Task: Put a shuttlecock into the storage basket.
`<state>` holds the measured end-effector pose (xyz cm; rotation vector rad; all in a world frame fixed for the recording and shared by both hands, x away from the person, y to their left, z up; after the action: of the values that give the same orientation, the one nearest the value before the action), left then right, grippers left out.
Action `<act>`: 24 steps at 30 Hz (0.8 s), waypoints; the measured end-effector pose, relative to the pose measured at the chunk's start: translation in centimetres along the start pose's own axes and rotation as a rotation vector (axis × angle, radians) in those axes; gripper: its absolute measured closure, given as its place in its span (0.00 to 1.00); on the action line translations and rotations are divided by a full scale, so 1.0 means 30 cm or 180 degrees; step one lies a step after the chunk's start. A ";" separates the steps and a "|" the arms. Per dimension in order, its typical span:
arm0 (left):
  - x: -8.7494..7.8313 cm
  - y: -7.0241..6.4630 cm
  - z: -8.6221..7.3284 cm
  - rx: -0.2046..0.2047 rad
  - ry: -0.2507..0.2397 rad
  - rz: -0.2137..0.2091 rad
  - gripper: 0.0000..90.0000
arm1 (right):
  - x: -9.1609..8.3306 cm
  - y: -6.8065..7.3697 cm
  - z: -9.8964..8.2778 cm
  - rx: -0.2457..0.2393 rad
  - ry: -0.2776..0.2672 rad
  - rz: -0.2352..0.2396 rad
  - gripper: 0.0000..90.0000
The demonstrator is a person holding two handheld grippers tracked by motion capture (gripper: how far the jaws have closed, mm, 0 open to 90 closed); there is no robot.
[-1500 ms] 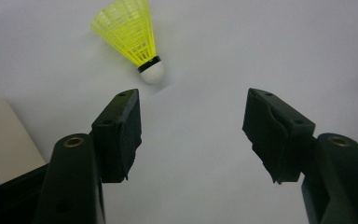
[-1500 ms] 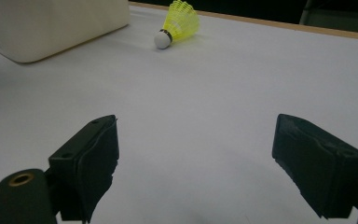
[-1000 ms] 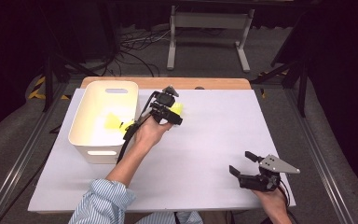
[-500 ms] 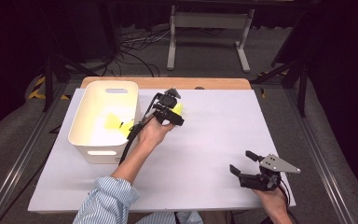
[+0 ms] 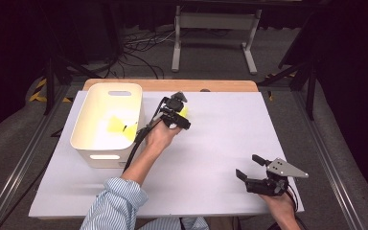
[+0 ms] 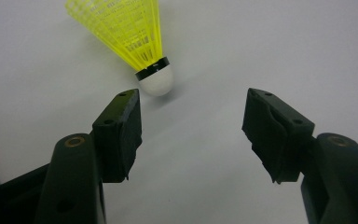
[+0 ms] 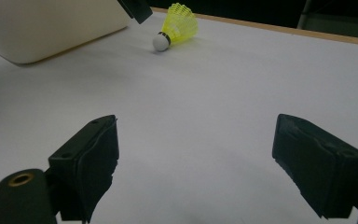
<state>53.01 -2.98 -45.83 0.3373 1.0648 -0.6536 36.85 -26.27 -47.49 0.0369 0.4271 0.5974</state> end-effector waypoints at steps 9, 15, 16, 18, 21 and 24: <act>0.037 0.017 -0.002 -0.0036 0.0055 0.0064 0.42 | 0.002 0.002 -0.002 -0.0005 0.0017 0.0015 0.17; 0.060 0.019 0.002 -0.0081 0.0062 0.0046 0.42 | 0.001 0.003 -0.002 -0.0005 0.0014 0.0020 0.17; 0.063 0.021 0.003 -0.0083 0.0059 0.0048 0.42 | 0.002 0.003 -0.002 -0.0006 0.0016 0.0020 0.17; 0.069 0.023 0.002 -0.0108 0.0065 0.0037 0.42 | 0.002 0.003 -0.002 -0.0009 0.0017 0.0021 0.17; 0.078 0.029 0.003 -0.0121 0.0062 0.0058 0.42 | 0.002 0.005 -0.002 -0.0010 0.0012 0.0025 0.17; 0.090 0.035 0.005 -0.0172 0.0067 0.0054 0.42 | 0.001 0.006 -0.001 -0.0005 0.0010 0.0033 0.17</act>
<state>54.66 -3.14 -48.21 0.3068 1.0965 -0.6062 36.76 -26.09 -47.51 0.0368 0.4298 0.6079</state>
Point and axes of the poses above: each handheld gripper's, and its own axes: x roughly forward along the jaws, z roughly out of its top, y roughly to its left, the point moved 9 cm from there along x, roughly forward along the jaws, and after that the axes turned 9 degrees about x, right-handed, at the moved point
